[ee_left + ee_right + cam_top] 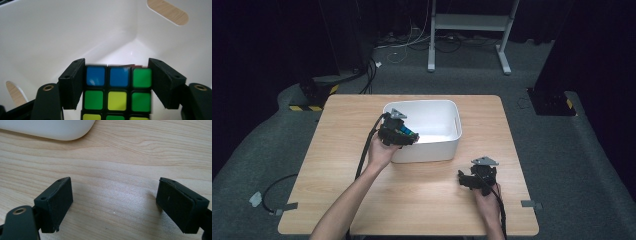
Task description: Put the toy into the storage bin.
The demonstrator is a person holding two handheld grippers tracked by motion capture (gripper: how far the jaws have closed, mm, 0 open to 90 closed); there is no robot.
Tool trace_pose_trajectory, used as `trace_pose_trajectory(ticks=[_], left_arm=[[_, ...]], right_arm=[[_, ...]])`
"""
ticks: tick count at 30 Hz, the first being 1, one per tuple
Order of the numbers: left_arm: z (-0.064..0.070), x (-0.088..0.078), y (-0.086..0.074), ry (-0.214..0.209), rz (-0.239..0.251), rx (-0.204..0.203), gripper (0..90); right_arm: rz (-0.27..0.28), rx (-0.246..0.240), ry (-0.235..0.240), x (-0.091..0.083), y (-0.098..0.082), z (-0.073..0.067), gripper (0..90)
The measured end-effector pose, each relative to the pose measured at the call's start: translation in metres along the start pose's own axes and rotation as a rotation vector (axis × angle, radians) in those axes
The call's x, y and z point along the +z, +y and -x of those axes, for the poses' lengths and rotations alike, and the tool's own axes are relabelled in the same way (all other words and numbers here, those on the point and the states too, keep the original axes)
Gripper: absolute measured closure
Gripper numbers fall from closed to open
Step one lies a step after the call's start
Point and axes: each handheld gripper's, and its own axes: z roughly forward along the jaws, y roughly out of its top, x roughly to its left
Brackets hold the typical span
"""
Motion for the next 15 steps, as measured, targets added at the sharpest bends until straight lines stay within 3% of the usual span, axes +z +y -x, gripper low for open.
trace_pose_trajectory(ticks=[15], left_arm=[[-0.004, -0.019, -0.001, -0.012, 0.054, -0.017, 25.3]], right_arm=[[0.001, -0.003, 0.001, 0.0, 0.0, 0.0, 13.4]])
